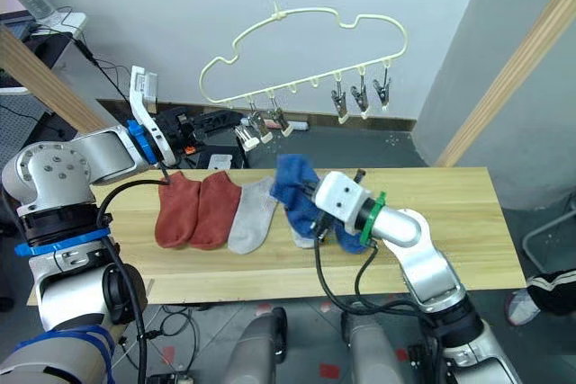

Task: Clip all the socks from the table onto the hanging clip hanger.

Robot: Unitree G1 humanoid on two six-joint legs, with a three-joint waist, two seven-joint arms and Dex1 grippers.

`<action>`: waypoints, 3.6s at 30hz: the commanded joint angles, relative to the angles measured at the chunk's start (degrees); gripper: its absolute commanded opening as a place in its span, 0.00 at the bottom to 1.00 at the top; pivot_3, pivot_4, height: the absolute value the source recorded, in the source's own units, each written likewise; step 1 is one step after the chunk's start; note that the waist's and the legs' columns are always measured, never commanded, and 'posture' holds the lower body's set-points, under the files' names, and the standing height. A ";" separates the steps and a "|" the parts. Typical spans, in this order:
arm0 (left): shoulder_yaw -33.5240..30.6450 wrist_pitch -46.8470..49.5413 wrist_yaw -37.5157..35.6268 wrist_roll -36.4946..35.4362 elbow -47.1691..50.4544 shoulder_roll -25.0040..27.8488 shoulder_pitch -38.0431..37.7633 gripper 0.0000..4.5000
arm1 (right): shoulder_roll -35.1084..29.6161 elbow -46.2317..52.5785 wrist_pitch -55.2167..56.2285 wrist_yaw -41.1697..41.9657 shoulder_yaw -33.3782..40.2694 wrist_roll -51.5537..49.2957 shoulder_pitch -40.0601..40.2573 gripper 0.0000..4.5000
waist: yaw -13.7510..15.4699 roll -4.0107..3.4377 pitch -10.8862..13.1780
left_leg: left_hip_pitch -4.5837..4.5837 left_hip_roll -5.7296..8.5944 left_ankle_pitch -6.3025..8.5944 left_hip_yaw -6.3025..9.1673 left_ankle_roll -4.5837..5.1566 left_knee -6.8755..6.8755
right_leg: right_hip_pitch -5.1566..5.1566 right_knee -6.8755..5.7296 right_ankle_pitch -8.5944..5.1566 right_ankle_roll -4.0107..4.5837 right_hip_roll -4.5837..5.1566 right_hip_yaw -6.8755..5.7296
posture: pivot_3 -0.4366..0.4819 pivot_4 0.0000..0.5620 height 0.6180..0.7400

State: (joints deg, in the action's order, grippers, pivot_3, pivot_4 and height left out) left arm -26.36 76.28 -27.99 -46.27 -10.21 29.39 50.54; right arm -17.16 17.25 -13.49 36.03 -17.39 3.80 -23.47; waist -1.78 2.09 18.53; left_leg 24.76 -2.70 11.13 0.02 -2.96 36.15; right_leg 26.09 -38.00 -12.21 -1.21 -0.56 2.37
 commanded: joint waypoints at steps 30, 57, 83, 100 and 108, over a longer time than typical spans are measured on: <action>-2.01 -0.54 0.90 -7.32 5.67 -1.33 -0.92 0.18 | 8.86 -3.60 -1.42 -4.24 -3.98 1.24 -7.62 0.00 | 0.17 0.03 0.00 | 0.08 0.03 -0.06 0.05 -0.11 -0.05 | 0.03 0.03 0.01 0.02 0.11 -0.07 | 0.49 0.55 1.00; 7.18 -19.07 -3.49 1.54 27.47 9.79 -24.52 1.00 | 13.28 -4.51 -15.27 -3.67 3.78 -10.55 -7.10 0.92 | 0.65 0.12 -0.05 | 0.08 0.06 -0.06 0.02 -0.10 -0.08 | 0.04 0.07 0.01 0.04 0.18 -0.05 | 0.53 0.55 1.00; 21.27 -61.50 5.16 29.43 13.86 -10.63 -21.97 0.66 | 3.09 15.46 -26.47 -6.55 13.54 -26.41 -3.26 1.00 | 0.03 0.17 -0.08 | 0.12 0.05 -0.05 0.00 -0.07 -0.05 | 0.03 0.09 0.01 0.03 0.09 -0.03 | 0.42 0.52 1.00; 20.10 -72.98 7.27 33.74 -0.31 -12.07 -14.89 0.66 | 2.03 16.57 -26.04 -6.69 12.13 -29.12 -4.88 1.00 | -0.11 0.19 -0.09 | 0.13 0.03 -0.05 0.00 -0.07 -0.01 | 0.03 0.07 0.03 0.02 0.06 -0.04 | 0.41 0.52 1.00; 20.38 -75.06 6.91 34.07 -4.89 -12.39 -12.01 0.33 | 1.48 16.19 -26.15 -7.37 12.21 -28.50 -5.47 1.00 | -0.15 0.19 -0.09 | 0.12 0.03 -0.05 0.01 -0.06 0.00 | 0.02 0.04 0.03 0.02 0.06 -0.04 | 0.39 0.52 1.00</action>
State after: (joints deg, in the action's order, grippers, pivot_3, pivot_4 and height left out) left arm -5.49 2.98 -20.89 -12.54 -15.53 17.25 37.35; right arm -15.42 31.79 -40.58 28.97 -5.67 -24.08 -28.27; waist -1.93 2.28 18.44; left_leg 24.88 -2.66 11.08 0.02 -3.02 36.15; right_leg 26.11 -37.97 -12.18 -1.19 -0.50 2.33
